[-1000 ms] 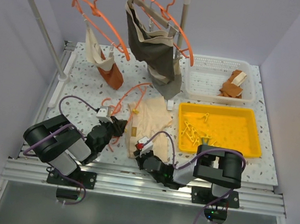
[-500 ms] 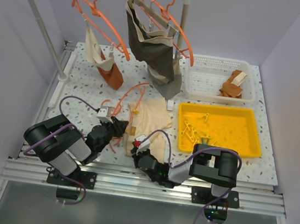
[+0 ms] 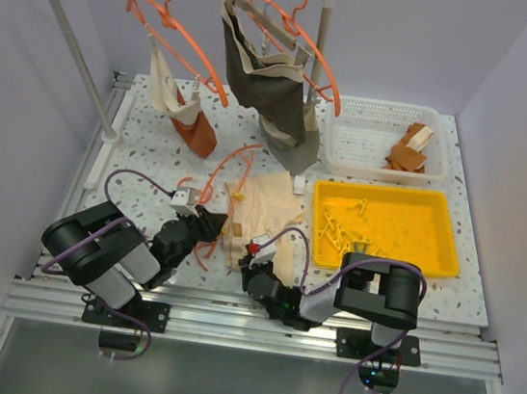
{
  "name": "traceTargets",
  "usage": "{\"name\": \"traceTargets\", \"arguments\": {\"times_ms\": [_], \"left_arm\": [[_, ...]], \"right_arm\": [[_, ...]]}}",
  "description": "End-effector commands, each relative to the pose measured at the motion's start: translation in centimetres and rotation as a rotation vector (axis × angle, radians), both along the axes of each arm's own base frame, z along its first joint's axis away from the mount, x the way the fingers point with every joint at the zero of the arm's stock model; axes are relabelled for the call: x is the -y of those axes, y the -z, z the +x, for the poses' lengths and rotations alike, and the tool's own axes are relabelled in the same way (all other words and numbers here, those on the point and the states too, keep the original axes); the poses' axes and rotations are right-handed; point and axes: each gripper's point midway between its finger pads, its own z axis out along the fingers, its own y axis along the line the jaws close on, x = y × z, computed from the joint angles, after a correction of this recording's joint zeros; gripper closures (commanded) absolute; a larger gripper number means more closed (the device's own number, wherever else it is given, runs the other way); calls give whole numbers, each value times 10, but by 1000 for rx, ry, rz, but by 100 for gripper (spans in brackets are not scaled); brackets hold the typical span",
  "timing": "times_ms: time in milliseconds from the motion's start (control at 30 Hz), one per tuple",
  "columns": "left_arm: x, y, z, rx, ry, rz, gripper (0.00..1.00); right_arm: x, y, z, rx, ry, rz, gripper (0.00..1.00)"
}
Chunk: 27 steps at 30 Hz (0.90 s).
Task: Clip the underwear to the hanger
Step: Adjust the underwear at the center of the board.
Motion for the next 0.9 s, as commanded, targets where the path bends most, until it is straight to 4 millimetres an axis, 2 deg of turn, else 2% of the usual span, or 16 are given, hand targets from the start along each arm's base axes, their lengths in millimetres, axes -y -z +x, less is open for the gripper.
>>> {"name": "traceTargets", "arguments": {"times_ms": [0, 567, 767, 867], "left_arm": [[-26, -72, -41, 246, 23, -236, 100], [-24, -74, -42, 235, 29, -273, 100], [-26, -77, -44, 242, 24, -284, 100], [-28, -78, -44, 247, 17, -284, 100]], "right_arm": [[3, -4, 8, 9, 58, 36, 100], [-13, 1, -1, -1, -45, 1, 100], [-28, 16, -14, -55, -147, -74, 100], [-16, 32, -19, -99, -140, -122, 100]]}}
